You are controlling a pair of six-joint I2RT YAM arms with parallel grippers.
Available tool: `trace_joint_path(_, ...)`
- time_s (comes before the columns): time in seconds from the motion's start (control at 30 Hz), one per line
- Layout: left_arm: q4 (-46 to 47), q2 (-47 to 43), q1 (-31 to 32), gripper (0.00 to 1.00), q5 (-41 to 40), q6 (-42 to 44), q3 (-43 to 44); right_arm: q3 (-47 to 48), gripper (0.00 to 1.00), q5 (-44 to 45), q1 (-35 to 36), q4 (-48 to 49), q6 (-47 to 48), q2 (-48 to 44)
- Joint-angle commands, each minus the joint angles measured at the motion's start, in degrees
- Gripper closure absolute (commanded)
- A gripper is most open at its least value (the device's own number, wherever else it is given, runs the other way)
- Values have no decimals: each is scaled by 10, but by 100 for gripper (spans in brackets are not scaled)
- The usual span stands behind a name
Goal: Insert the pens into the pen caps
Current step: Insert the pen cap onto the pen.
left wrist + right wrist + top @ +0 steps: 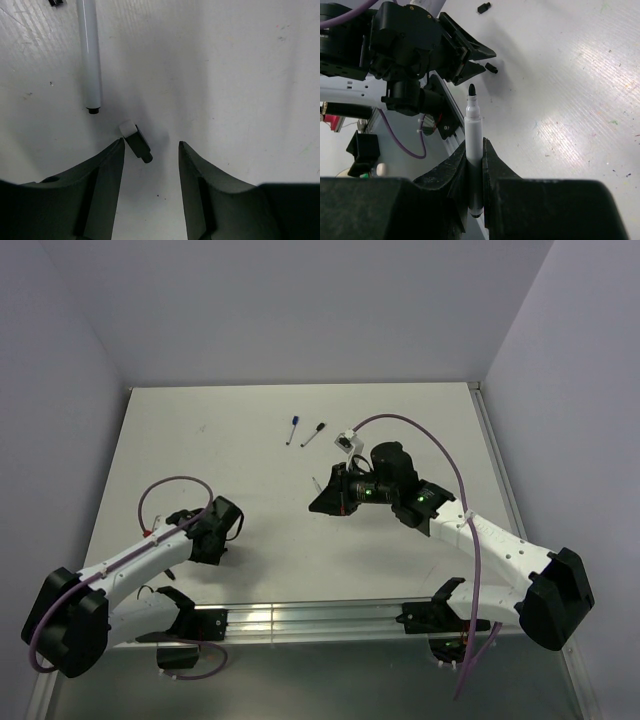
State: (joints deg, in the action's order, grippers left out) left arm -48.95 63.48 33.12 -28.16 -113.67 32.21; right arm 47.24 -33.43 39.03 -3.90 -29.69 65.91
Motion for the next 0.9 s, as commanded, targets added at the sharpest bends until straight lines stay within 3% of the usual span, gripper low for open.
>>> trace_joint_path(0.0, 15, -8, -6, 48, 7, -60, -10, -4, 100, 6, 3, 15, 11, -15)
trace_joint_path(0.53, 35, 22, -35, 57, 18, -24, -17, -8, 100, 8, 3, 15, 13, -17)
trace_joint_path(0.87, 36, 64, -61, 62, 22, 70, 8, -13, 100, 14, 0, 15, 17, -28)
